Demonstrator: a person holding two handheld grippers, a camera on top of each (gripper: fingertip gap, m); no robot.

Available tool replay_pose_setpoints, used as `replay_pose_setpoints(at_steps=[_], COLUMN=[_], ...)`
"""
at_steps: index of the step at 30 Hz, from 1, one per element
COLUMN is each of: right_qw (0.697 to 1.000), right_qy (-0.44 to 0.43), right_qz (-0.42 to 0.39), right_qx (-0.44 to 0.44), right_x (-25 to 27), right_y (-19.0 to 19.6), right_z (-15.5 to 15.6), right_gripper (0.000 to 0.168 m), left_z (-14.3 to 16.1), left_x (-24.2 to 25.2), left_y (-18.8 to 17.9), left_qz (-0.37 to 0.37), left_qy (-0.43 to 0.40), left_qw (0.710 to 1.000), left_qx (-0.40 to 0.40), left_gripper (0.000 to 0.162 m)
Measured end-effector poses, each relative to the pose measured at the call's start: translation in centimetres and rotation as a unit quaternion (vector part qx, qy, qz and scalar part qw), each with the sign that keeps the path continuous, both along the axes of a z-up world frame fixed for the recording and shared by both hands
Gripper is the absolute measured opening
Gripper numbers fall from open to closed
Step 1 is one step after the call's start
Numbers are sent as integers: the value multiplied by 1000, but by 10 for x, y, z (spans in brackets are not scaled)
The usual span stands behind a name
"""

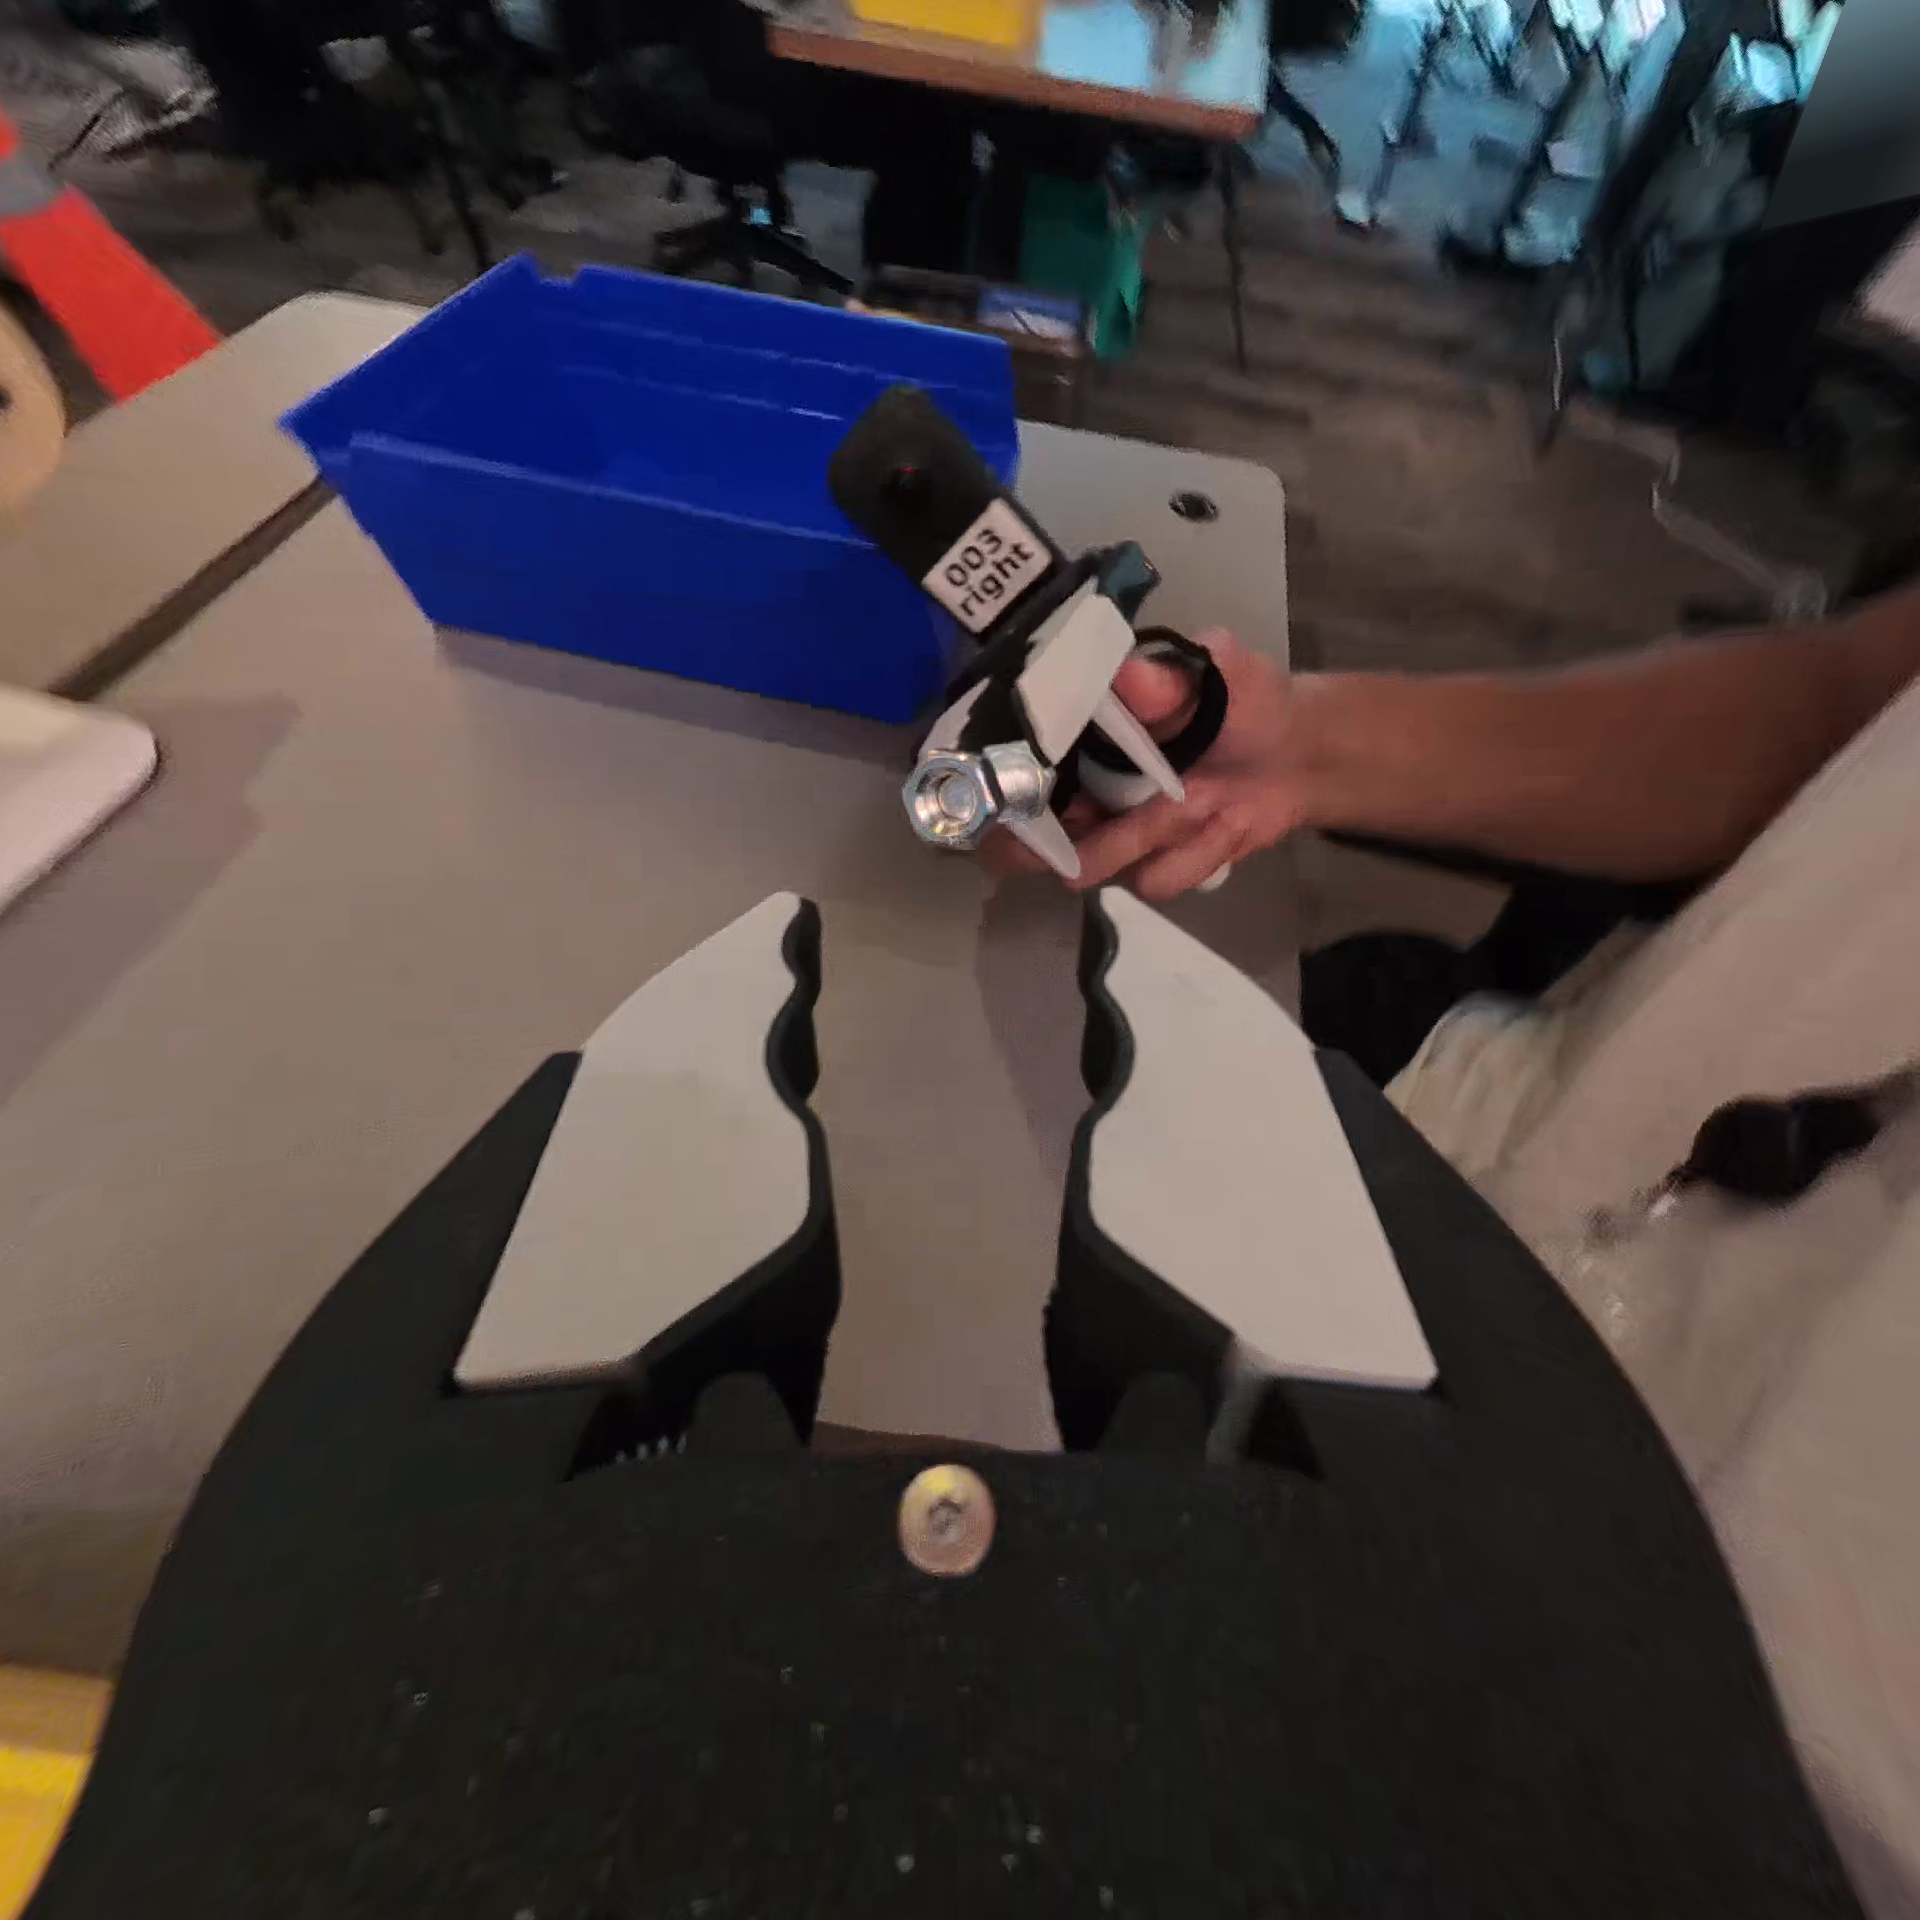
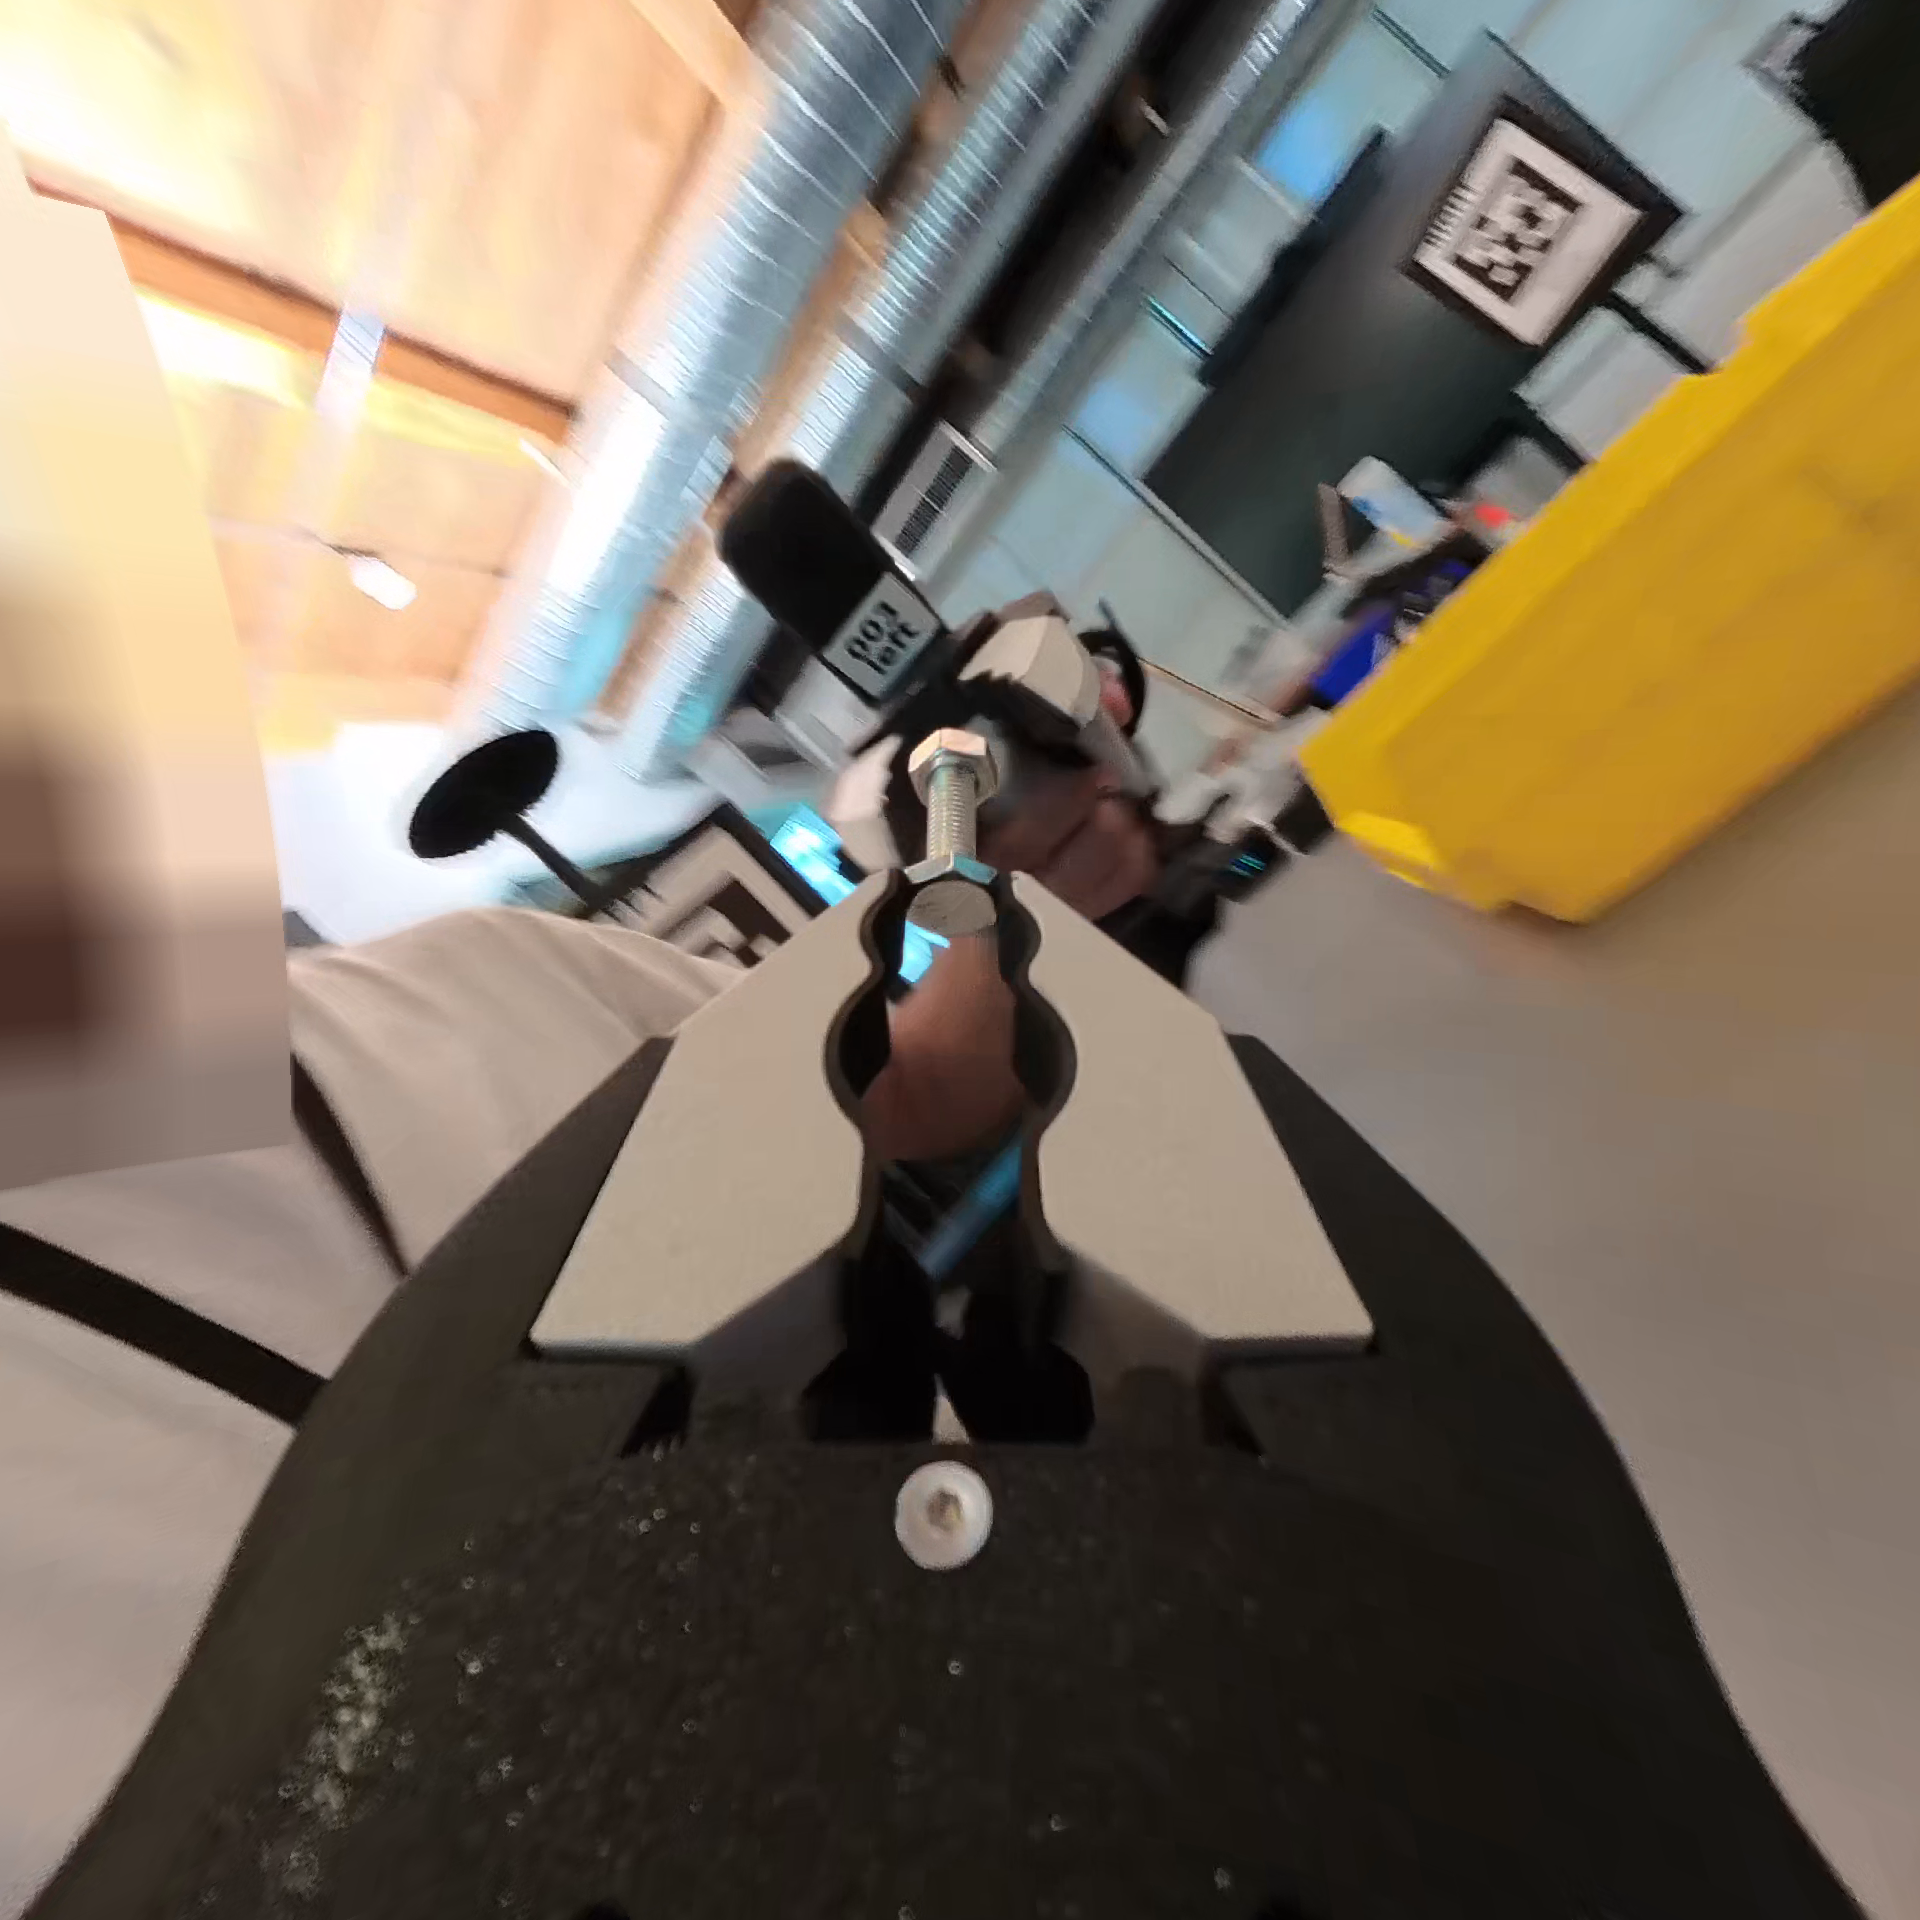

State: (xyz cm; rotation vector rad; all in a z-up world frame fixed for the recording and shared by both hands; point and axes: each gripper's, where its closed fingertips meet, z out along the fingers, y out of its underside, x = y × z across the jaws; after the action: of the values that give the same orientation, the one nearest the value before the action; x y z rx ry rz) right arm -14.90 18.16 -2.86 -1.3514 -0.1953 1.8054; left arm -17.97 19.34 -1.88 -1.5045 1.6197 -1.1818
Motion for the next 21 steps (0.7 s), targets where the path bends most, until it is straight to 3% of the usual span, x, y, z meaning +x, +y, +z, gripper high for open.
replay_pose_setpoints(at_steps=[4,9,14,21], right_qw=[998,996,996,996], right_qy=[-55,-87,-89,-92], right_qz=[-17,-16,-6,3], right_qx=[5,13,14,11], right_x=[1,-6,-12,-15], right_y=[4,2,0,0], right_z=[-10,-15,-16,-18], right_gripper=[16,16,16,16], left_z=[-6,-11,-17,-26], left_x=[1,6,1,-2], left_y=[-4,-4,4,2], left_qz=[87,182,225,210], left_qy=[28,39,35,59], left_qw=[982,937,907,898], left_qx=[-163,-295,-353,-383], left_gripper=[54,53,52,45])
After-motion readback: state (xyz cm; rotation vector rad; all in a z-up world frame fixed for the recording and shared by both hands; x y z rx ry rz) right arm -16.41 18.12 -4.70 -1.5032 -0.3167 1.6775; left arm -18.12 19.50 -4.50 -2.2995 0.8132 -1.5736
